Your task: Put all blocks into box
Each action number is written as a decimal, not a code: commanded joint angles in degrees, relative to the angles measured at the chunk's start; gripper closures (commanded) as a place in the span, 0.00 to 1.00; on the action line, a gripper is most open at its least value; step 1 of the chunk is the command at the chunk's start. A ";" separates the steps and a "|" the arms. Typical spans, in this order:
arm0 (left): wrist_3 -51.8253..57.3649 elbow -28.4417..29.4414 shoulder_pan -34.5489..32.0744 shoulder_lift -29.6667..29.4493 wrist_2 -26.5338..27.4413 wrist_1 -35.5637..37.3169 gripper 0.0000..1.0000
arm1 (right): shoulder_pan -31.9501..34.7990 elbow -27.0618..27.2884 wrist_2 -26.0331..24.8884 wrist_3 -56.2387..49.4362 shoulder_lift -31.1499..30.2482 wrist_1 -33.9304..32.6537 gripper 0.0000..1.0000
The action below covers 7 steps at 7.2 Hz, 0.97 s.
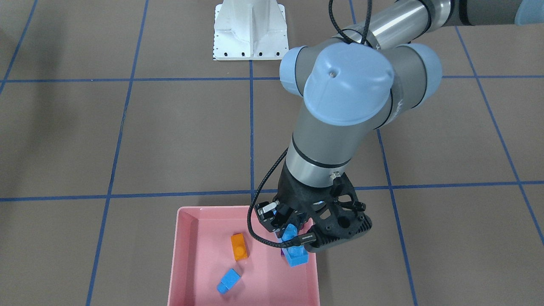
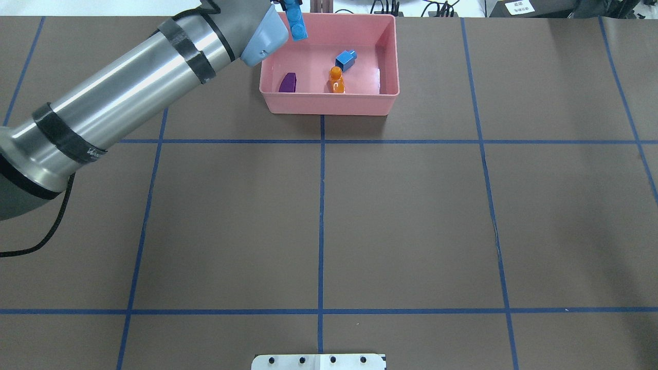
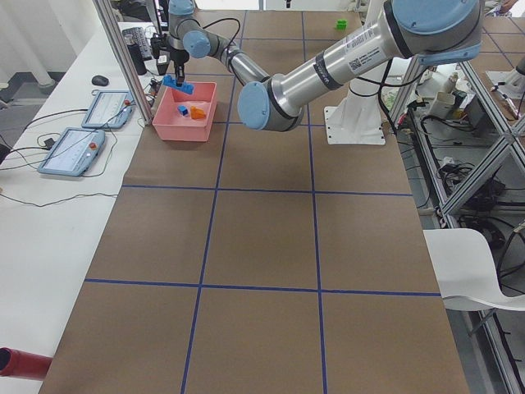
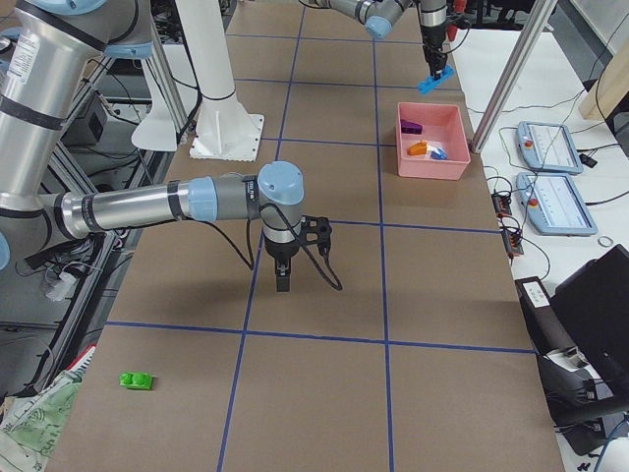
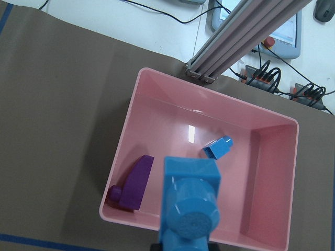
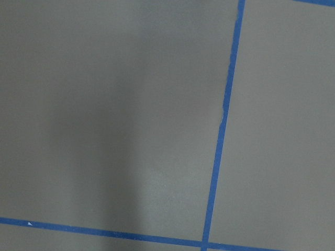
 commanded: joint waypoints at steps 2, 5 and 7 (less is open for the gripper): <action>-1.15 6.30 5.53 -0.78 6.26 -4.33 0.67 | 0.01 -0.03 0.06 0.01 0.06 0.06 0.00; -1.95 7.63 7.21 -0.78 7.85 -6.63 0.02 | -0.08 -0.21 0.15 0.53 0.06 0.06 0.00; 0.33 3.97 5.99 -0.52 2.80 -5.06 0.01 | 0.01 -0.21 0.76 0.71 -0.81 0.06 0.00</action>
